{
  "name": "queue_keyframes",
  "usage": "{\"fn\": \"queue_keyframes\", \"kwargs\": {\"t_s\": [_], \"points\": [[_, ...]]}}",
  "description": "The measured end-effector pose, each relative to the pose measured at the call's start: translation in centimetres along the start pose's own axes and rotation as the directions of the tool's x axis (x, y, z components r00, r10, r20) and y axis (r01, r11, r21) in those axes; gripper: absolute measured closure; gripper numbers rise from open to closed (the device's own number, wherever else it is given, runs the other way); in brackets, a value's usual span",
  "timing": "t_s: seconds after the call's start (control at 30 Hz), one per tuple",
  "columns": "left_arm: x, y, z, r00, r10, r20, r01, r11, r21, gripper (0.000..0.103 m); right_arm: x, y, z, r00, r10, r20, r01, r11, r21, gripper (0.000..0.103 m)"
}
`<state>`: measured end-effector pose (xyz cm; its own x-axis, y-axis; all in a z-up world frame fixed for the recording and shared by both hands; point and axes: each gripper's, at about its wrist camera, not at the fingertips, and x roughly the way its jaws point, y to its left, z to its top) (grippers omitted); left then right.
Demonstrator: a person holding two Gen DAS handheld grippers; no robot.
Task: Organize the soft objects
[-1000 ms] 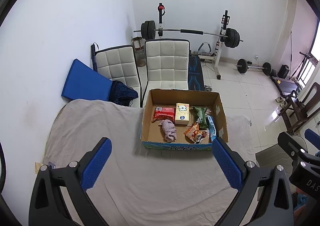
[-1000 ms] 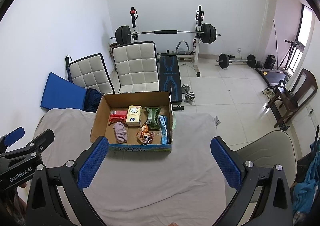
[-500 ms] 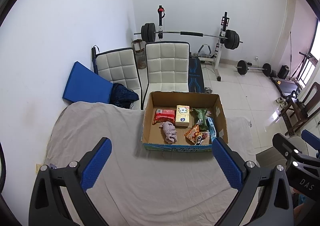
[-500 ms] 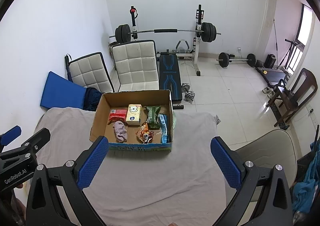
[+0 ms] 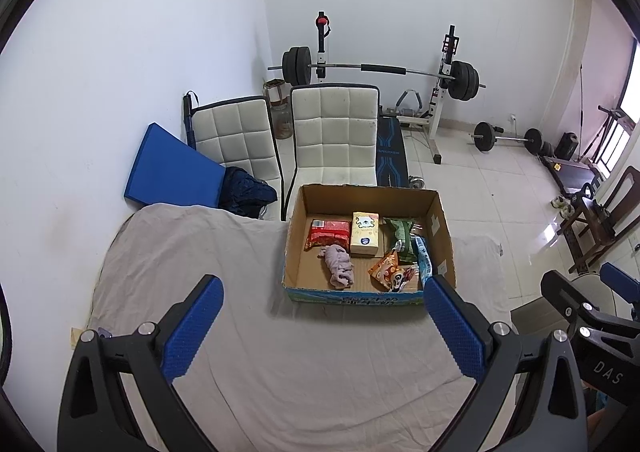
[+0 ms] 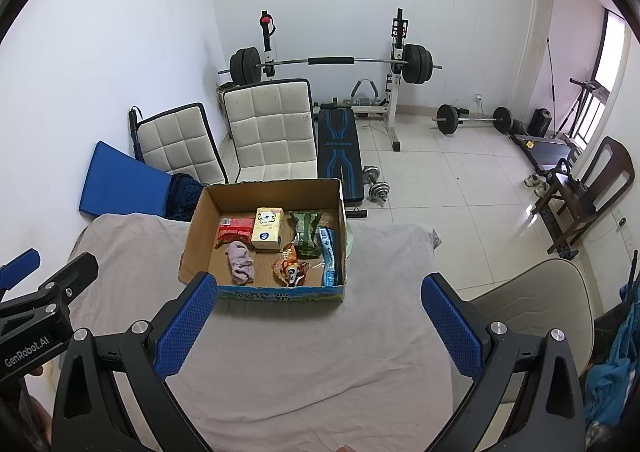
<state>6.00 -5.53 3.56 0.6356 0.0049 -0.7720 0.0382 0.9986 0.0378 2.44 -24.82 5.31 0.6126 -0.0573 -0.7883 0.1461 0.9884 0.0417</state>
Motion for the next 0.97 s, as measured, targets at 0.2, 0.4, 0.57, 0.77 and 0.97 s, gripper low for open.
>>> {"fn": "queue_keyframes", "kwargs": {"t_s": [0.2, 0.4, 0.57, 0.77, 0.97], "points": [[0.10, 0.01, -0.03, 1.000, -0.002, -0.005, 0.002, 1.000, 0.000, 0.000, 0.24, -0.13, -0.20, 1.000, -0.004, 0.000, 0.004, 1.000, -0.003, 0.000], [0.19, -0.06, -0.12, 1.000, -0.005, -0.010, 0.005, 1.000, -0.001, 0.000, 0.19, -0.21, -0.26, 1.000, -0.004, 0.004, 0.004, 1.000, -0.002, 0.000], [0.30, 0.09, -0.01, 1.000, -0.004, -0.007, 0.004, 1.000, -0.003, 0.000, -0.02, -0.28, -0.04, 1.000, -0.006, 0.007, 0.006, 1.000, -0.002, 0.000], [0.38, 0.20, 0.05, 1.000, -0.007, -0.010, 0.007, 1.000, -0.005, 0.000, -0.26, -0.43, 0.29, 1.000, -0.008, 0.011, 0.008, 1.000, -0.001, 0.000], [0.47, 0.31, 0.03, 1.000, -0.010, -0.010, 0.010, 1.000, -0.008, 0.000, -0.58, -0.49, 0.20, 1.000, -0.008, 0.012, 0.008, 1.000, -0.004, 0.000]]}}
